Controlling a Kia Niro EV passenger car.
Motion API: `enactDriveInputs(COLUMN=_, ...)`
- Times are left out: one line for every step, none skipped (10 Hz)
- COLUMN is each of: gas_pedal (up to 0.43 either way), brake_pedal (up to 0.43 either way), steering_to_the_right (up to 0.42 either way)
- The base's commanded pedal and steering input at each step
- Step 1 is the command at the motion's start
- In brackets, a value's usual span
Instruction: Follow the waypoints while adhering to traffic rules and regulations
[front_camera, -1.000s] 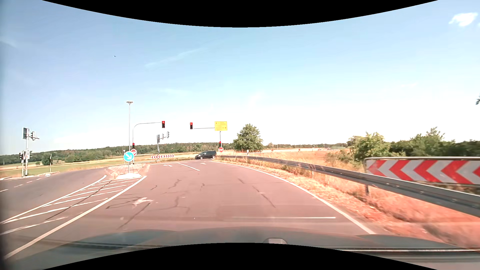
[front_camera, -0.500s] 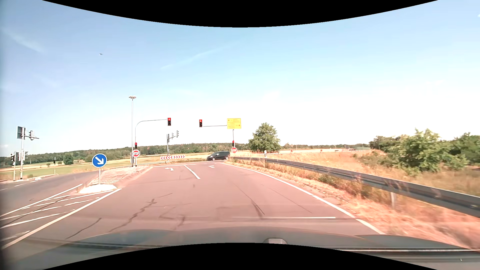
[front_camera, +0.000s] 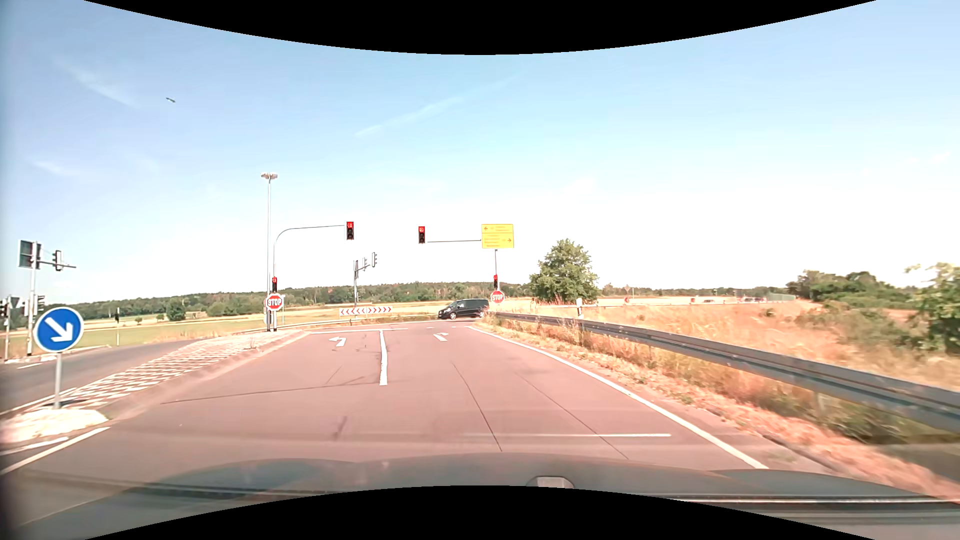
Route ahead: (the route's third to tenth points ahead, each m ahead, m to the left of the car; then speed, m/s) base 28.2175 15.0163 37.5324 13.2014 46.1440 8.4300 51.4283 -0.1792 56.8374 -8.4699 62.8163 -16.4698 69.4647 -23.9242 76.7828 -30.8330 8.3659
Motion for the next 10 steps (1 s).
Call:
enactDriveInputs(gas_pedal=0.0, brake_pedal=0.195, steering_to_the_right=-0.08)
enactDriveInputs(gas_pedal=0.0, brake_pedal=0.195, steering_to_the_right=-0.079)
enactDriveInputs(gas_pedal=0.0, brake_pedal=0.213, steering_to_the_right=-0.079)
enactDriveInputs(gas_pedal=0.0, brake_pedal=0.22, steering_to_the_right=-0.078)
enactDriveInputs(gas_pedal=0.0, brake_pedal=0.207, steering_to_the_right=-0.078)
enactDriveInputs(gas_pedal=0.0, brake_pedal=0.213, steering_to_the_right=-0.076)
enactDriveInputs(gas_pedal=0.0, brake_pedal=0.213, steering_to_the_right=-0.076)
enactDriveInputs(gas_pedal=0.0, brake_pedal=0.22, steering_to_the_right=-0.076)
enactDriveInputs(gas_pedal=0.0, brake_pedal=0.226, steering_to_the_right=-0.075)
enactDriveInputs(gas_pedal=0.0, brake_pedal=0.22, steering_to_the_right=-0.073)
